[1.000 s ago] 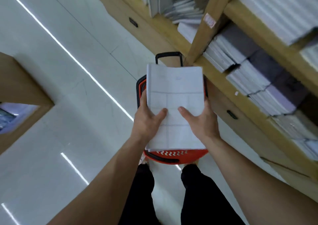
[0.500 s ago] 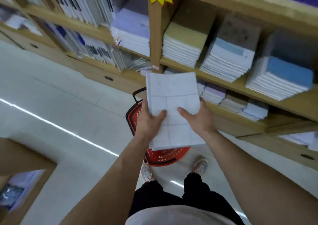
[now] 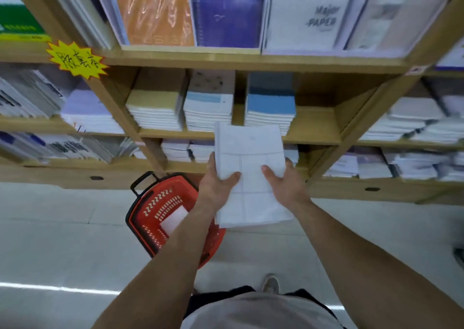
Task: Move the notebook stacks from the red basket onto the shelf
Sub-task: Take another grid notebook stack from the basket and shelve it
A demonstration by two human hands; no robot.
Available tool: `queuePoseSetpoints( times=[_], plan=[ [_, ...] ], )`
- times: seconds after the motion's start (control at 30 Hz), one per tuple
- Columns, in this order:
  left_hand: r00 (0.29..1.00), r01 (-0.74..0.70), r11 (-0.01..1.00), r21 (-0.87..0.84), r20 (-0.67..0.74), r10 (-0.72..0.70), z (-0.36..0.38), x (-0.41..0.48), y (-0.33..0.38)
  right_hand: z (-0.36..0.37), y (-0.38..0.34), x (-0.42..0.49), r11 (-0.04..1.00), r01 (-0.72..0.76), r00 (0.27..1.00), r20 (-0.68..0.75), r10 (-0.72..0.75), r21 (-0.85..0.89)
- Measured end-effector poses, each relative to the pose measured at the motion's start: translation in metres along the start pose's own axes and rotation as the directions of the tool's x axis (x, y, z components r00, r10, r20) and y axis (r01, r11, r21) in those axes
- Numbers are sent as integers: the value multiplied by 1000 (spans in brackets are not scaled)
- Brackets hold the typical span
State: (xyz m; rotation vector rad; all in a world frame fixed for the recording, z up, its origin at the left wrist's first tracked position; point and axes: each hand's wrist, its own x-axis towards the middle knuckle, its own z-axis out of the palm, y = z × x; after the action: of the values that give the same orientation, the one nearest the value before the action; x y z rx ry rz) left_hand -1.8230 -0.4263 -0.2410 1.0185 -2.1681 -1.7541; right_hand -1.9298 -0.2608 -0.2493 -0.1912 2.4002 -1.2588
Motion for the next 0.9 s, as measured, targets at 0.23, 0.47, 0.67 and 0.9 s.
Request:
queuePoseSetpoints(
  times=[0.23,0.47,0.67,0.9],
  plan=[
    [996,-3,1000,4,88,3,131,-4,29,-112,64,19,995,-89,991,-99,93,41],
    [980,16,1000,8,200,-17,203,29,38,-160,100,52,987,-156,977,-143,161,45],
    [957,114,993,10,269,-112,245,84,29,-169,123,107,975,-220,961,-164,224,43],
    [950,137,988,68,274,-150,286,153,18,-167,139,174,967,-255,950,-184,253,13]
  ],
)
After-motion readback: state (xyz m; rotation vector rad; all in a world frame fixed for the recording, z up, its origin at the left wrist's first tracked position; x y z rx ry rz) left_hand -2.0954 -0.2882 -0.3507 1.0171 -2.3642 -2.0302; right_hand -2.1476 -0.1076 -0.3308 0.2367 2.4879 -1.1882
